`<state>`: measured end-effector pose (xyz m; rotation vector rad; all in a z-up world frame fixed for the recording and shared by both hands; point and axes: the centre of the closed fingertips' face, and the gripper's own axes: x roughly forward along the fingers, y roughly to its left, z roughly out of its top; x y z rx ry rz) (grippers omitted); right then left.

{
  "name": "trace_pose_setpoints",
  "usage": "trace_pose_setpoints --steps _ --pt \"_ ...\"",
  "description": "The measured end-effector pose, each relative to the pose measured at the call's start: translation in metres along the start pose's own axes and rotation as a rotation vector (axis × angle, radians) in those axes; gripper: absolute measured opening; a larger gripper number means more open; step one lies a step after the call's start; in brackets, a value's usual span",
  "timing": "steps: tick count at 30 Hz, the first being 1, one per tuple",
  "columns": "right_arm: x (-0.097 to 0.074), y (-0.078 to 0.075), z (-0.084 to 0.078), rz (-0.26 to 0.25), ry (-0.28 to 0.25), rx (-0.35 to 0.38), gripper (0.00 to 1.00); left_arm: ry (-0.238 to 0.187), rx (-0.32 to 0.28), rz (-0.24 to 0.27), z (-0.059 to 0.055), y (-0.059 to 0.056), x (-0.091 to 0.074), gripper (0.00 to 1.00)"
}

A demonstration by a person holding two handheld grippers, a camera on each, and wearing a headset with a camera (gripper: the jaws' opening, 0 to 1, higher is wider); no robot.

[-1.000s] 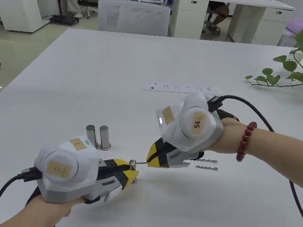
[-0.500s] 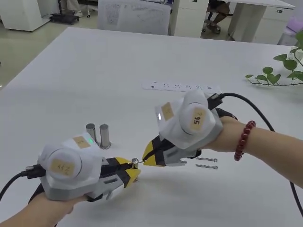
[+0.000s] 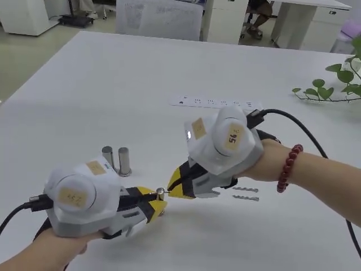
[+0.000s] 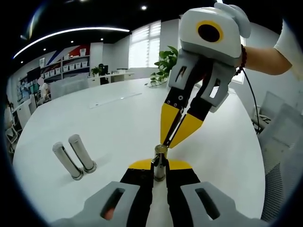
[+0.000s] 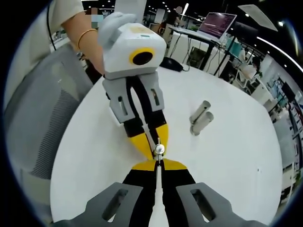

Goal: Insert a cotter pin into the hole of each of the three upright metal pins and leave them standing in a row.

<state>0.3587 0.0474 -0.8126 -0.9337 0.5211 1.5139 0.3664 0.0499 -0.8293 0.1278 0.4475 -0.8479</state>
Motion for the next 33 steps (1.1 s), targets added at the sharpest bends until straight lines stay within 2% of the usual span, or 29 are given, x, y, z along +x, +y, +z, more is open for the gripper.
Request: trace_pose_setpoints --steps 18,27,33 --pt "0.0022 0.002 0.0047 -0.001 -0.026 0.05 0.04 0.016 -0.008 0.003 -0.004 -0.0008 0.0022 0.08" --pt "0.0026 0.0033 0.0055 -0.006 -0.034 0.111 0.04 0.024 -0.026 0.031 -0.0067 0.0034 -0.0013 0.16" --pt "0.003 0.0033 0.0056 -0.009 -0.036 0.162 0.04 0.022 -0.031 0.031 -0.0056 0.0011 -0.0049 0.23"
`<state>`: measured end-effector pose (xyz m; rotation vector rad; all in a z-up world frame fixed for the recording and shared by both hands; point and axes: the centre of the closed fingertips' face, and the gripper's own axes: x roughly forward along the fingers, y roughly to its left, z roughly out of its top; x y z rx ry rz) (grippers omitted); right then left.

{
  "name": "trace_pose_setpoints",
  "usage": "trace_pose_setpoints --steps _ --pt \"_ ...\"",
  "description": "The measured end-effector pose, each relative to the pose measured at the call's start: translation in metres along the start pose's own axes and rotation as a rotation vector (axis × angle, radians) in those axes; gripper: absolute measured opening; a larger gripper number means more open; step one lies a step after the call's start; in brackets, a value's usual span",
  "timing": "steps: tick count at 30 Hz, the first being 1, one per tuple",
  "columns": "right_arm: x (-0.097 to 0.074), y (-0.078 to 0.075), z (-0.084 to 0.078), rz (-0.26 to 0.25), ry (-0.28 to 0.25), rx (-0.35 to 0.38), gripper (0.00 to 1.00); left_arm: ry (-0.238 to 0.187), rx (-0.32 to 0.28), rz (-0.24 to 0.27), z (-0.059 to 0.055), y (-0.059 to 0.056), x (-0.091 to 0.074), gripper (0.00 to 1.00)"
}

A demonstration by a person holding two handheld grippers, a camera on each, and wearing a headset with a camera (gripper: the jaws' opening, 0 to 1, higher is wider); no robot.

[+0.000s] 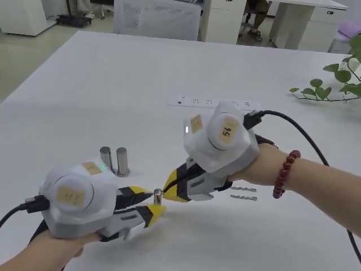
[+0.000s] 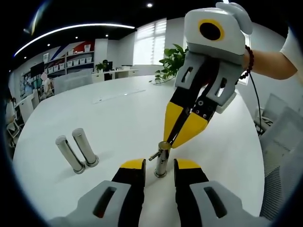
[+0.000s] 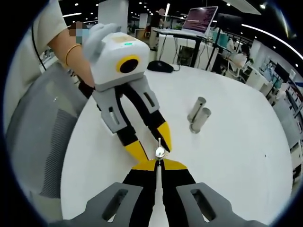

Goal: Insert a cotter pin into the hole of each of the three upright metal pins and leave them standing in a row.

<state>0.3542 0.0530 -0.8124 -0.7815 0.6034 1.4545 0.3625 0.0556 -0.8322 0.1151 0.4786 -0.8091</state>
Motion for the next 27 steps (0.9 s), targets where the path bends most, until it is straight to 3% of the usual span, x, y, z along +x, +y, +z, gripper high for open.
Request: trace_pose_setpoints --steps 13,27 --pt "0.0012 0.0043 -0.0026 0.017 -0.006 0.05 0.06 0.015 0.0 -0.003 -0.0034 -0.0024 -0.0009 0.23" --pt "-0.002 -0.0001 -0.0032 -0.005 -0.028 0.091 0.06 0.028 0.007 0.003 -0.006 -0.0003 -0.0059 0.24"
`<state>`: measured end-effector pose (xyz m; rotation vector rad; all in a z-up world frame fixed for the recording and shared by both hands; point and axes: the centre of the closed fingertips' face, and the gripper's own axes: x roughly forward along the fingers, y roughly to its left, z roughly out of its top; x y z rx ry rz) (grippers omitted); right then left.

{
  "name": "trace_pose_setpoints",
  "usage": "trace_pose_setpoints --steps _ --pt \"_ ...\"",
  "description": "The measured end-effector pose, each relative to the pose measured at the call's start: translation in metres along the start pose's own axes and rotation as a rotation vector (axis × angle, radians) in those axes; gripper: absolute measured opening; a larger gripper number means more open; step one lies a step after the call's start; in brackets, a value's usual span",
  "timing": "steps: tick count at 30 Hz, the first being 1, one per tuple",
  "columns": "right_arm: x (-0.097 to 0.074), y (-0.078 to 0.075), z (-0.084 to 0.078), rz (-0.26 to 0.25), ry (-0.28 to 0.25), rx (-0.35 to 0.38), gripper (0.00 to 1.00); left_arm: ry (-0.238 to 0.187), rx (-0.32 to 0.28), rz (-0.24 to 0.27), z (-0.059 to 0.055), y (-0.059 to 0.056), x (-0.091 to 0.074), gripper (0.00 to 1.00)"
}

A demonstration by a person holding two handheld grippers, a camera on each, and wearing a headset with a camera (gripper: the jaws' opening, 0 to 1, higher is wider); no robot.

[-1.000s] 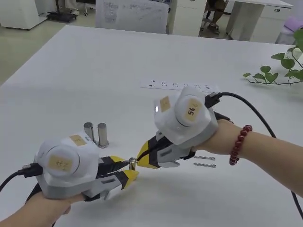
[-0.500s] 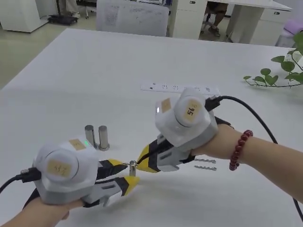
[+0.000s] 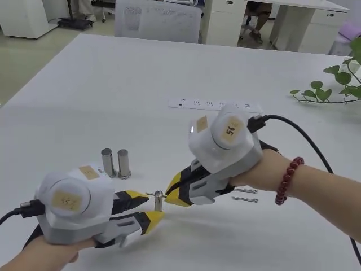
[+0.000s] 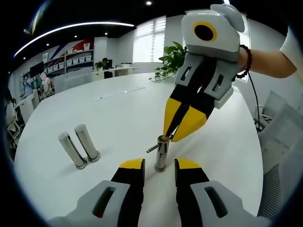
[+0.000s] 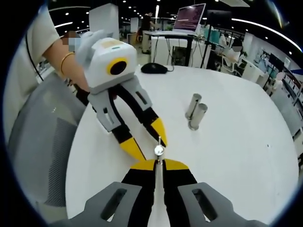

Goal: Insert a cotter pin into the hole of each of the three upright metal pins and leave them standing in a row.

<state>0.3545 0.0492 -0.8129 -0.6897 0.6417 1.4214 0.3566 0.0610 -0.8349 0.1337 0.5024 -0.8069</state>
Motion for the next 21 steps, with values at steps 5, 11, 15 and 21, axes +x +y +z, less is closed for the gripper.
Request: trace_pose_setpoints --steps 5,11,15,21 --pt "0.0008 0.0003 0.0003 0.006 0.001 -0.026 0.05 0.001 0.006 0.002 -0.0004 0.0001 -0.002 0.24" --pt "0.0022 -0.0011 0.0007 0.005 0.004 -0.039 0.05 0.001 0.006 0.004 0.0003 0.0006 -0.0038 0.24" --pt "0.0021 -0.0013 0.0008 0.005 0.005 -0.045 0.05 -0.001 0.005 0.004 0.0004 0.0007 -0.0042 0.24" --pt "0.0023 -0.0013 0.0024 0.003 -0.003 -0.046 0.05 -0.002 0.005 0.006 0.0003 0.001 -0.0057 0.24"
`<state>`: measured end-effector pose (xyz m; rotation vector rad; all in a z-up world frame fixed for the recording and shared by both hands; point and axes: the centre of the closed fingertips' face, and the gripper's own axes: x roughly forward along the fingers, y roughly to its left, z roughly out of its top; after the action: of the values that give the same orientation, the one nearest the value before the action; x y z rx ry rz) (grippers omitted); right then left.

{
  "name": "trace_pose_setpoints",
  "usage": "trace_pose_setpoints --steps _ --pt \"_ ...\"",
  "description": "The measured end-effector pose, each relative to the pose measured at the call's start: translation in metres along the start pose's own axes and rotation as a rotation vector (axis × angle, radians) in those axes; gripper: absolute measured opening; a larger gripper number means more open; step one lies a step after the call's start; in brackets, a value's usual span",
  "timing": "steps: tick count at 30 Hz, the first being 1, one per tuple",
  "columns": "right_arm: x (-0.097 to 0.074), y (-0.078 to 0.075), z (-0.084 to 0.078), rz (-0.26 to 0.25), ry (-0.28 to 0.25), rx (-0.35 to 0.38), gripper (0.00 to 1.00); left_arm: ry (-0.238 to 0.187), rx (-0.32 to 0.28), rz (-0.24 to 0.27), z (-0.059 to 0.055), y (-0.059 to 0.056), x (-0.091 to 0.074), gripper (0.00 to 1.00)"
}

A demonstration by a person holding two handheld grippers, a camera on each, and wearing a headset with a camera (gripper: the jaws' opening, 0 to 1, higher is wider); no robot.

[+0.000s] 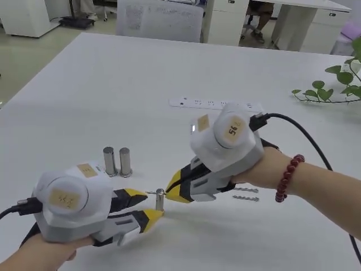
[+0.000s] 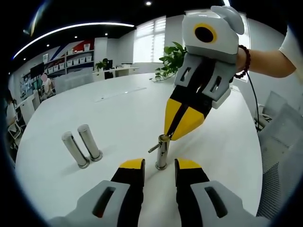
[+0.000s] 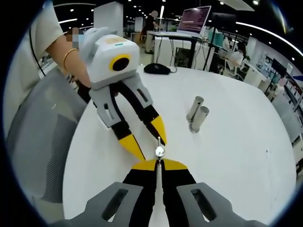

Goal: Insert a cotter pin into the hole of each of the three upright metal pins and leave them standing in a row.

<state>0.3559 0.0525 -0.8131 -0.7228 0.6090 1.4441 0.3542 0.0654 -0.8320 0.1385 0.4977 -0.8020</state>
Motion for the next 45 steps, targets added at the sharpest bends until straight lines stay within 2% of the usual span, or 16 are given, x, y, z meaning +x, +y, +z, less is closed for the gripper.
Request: trace_pose_setpoints --steps 9,17,33,45 --pt "0.001 0.002 0.001 0.005 -0.005 -0.001 0.05 0.001 -0.004 0.004 -0.002 0.001 -0.003 0.25" --pt "0.001 0.001 -0.001 -0.002 -0.009 0.031 0.11 0.0 -0.01 0.007 -0.002 0.002 -0.004 0.28" --pt "-0.009 0.005 0.001 -0.003 -0.061 0.177 0.2 -0.02 -0.024 0.028 0.002 0.004 -0.014 0.3" --pt "-0.018 0.008 0.004 -0.024 -0.085 0.23 0.27 -0.032 -0.033 0.048 0.006 0.003 -0.024 0.31"
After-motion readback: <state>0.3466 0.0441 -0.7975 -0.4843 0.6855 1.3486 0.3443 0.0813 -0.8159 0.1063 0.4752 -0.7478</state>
